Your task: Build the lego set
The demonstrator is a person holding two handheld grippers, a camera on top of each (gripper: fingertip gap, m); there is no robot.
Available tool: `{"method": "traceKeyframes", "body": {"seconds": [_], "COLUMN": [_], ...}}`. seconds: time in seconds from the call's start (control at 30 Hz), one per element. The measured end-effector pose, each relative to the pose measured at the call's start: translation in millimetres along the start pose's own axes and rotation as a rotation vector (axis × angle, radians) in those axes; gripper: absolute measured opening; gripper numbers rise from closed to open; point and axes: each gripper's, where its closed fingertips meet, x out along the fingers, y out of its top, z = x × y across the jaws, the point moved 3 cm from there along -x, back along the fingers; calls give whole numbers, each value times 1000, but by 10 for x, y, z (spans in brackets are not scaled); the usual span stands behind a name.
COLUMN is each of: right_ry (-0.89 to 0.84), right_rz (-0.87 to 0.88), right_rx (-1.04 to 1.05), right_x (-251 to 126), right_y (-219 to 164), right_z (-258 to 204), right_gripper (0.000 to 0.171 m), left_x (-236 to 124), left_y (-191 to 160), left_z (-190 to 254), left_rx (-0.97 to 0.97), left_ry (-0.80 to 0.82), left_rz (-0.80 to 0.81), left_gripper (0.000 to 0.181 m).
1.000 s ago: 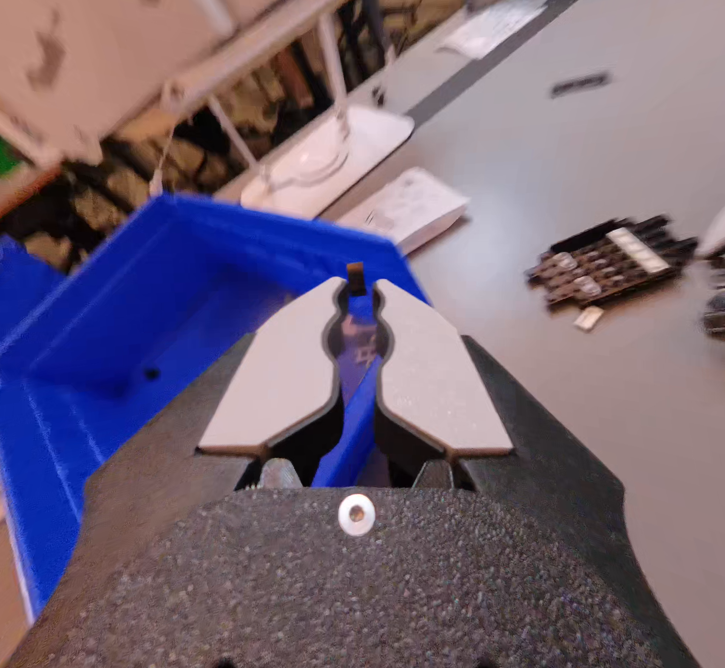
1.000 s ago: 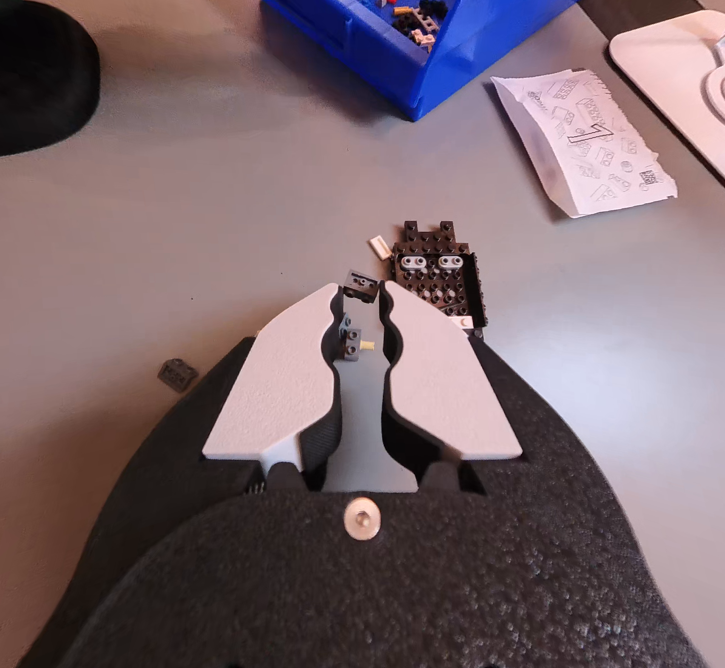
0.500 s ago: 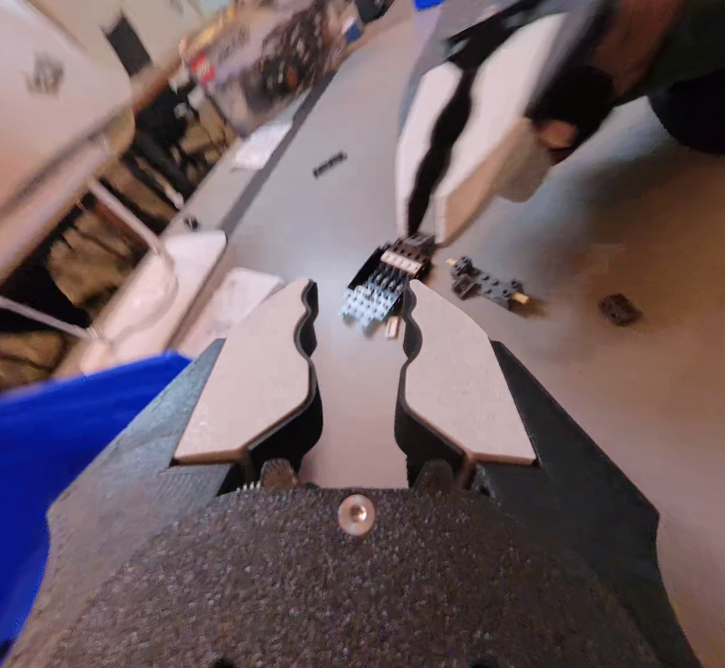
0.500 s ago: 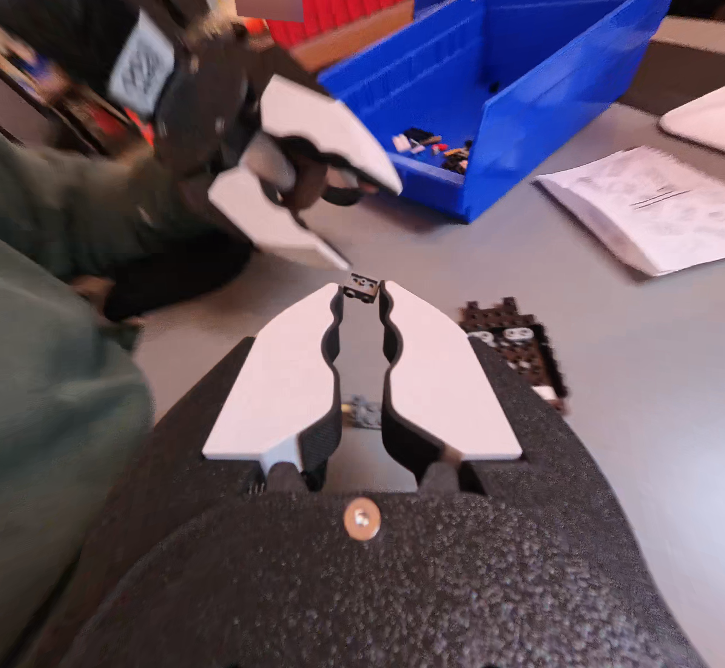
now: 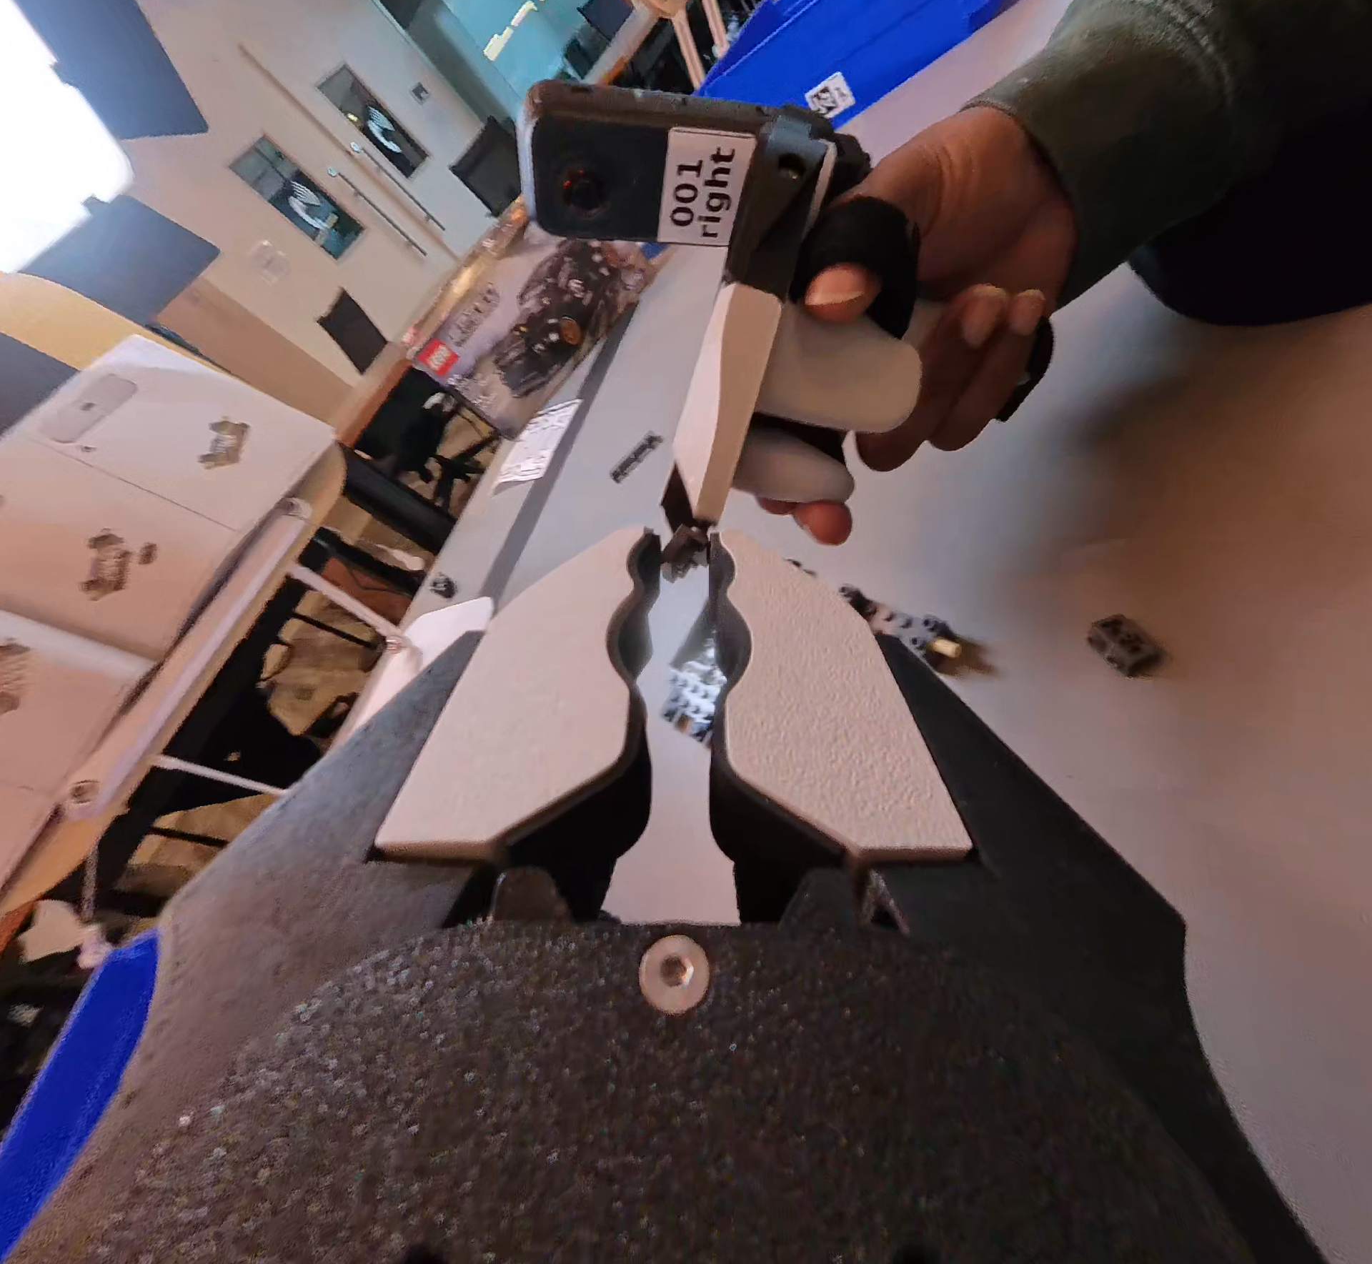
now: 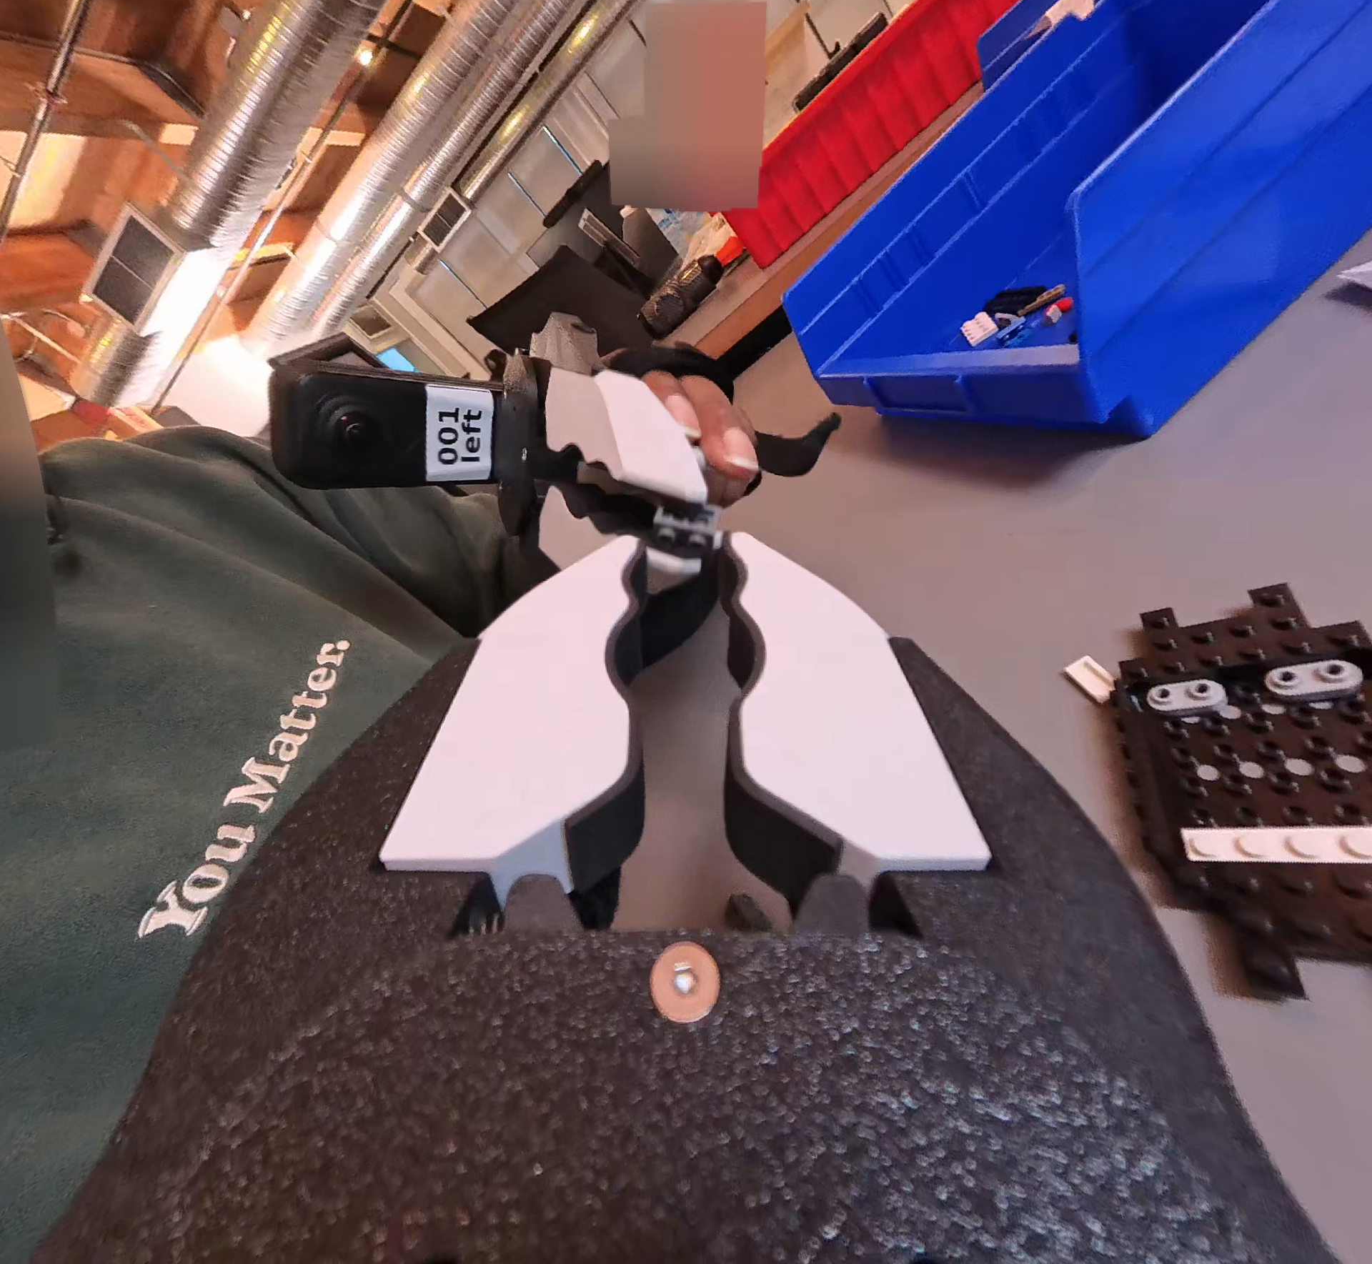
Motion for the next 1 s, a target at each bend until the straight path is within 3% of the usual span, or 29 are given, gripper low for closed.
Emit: {"method": "traceKeyframes", "body": {"seconds": [0.13, 0.23, 0.27, 0.33, 0.43, 0.5, 0.6, 0.73, 0.8, 1.0], "right_ry": [-93, -186, -206, -224, -252, -272, -287, -297, -306, -479], "right_rz": [18, 3, -1, -15, -47, -65, -77, -86, -95, -268], "right_rx": [-60, -97, -104, -108, -130, -151, -167, -169, -174, -219], "right_x": [-144, -230, -241, -242, -231, -229, -231, -238, -245, -326], "right_y": [79, 92, 91, 72, 33, 16, 10, 2, -2, -164], "right_z": [120, 248, 275, 307, 341, 359, 368, 381, 381, 571], "right_gripper": [26, 26, 26, 26, 26, 26, 26, 26, 25, 25], "left_x": [-154, -299, -317, -305, -276, -238, -61, 246, 352, 469], "left_y": [-177, -693, -919, -1180, -1246, -1183, -922, -946, -1034, -1091], "left_z": [-454, -936, -992, -963, -891, -832, -472, 90, 149, 177], "left_rx": [13, -106, -206, -395, -448, -383, -372, -570, -598, -641], "left_ry": [217, 421, 419, 356, 309, 285, 73, -207, -213, -245], "left_rz": [-65, -322, -430, -501, -504, -486, -360, -426, -480, -529], "left_gripper": [12, 12, 23, 51, 63, 57, 19, 25, 31, 18]}}
